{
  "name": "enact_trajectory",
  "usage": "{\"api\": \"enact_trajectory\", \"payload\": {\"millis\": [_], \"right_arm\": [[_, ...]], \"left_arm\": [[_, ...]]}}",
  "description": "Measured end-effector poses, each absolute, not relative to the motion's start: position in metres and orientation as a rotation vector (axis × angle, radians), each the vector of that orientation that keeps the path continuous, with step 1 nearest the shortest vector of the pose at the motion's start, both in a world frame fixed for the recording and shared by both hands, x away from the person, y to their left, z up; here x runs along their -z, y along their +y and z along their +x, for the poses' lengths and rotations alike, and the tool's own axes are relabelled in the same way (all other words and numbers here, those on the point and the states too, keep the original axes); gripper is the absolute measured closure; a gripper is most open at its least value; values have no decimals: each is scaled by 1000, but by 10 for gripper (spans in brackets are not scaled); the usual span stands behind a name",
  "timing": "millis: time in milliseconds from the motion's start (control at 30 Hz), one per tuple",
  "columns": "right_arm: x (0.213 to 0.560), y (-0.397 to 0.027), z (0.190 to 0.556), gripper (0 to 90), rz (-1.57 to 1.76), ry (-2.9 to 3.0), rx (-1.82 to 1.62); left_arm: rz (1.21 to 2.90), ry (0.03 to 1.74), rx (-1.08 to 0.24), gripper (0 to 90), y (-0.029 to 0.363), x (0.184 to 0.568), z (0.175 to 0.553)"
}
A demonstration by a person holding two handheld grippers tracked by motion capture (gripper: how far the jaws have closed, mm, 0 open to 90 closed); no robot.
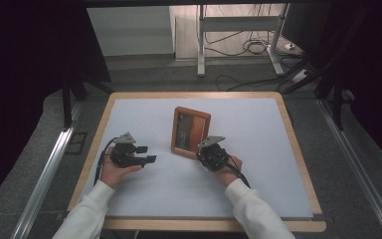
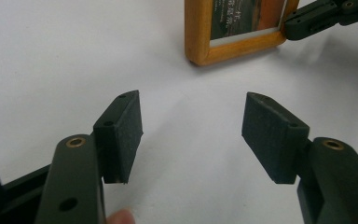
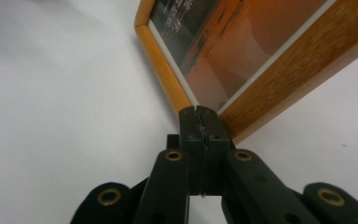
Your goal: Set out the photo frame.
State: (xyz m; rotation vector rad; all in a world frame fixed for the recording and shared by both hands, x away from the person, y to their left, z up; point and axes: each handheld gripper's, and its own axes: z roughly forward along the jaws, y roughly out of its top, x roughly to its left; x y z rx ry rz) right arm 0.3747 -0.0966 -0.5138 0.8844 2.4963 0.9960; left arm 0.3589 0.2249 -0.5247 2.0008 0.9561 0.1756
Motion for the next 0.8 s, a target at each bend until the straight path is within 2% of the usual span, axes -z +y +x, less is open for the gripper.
{"api": "enact_trajectory", "payload": {"millis": [800], "right_arm": [[514, -108, 384, 900, 899, 2465, -1002]], "left_arm": [[2004, 957, -172, 365, 224, 526, 359]]}}
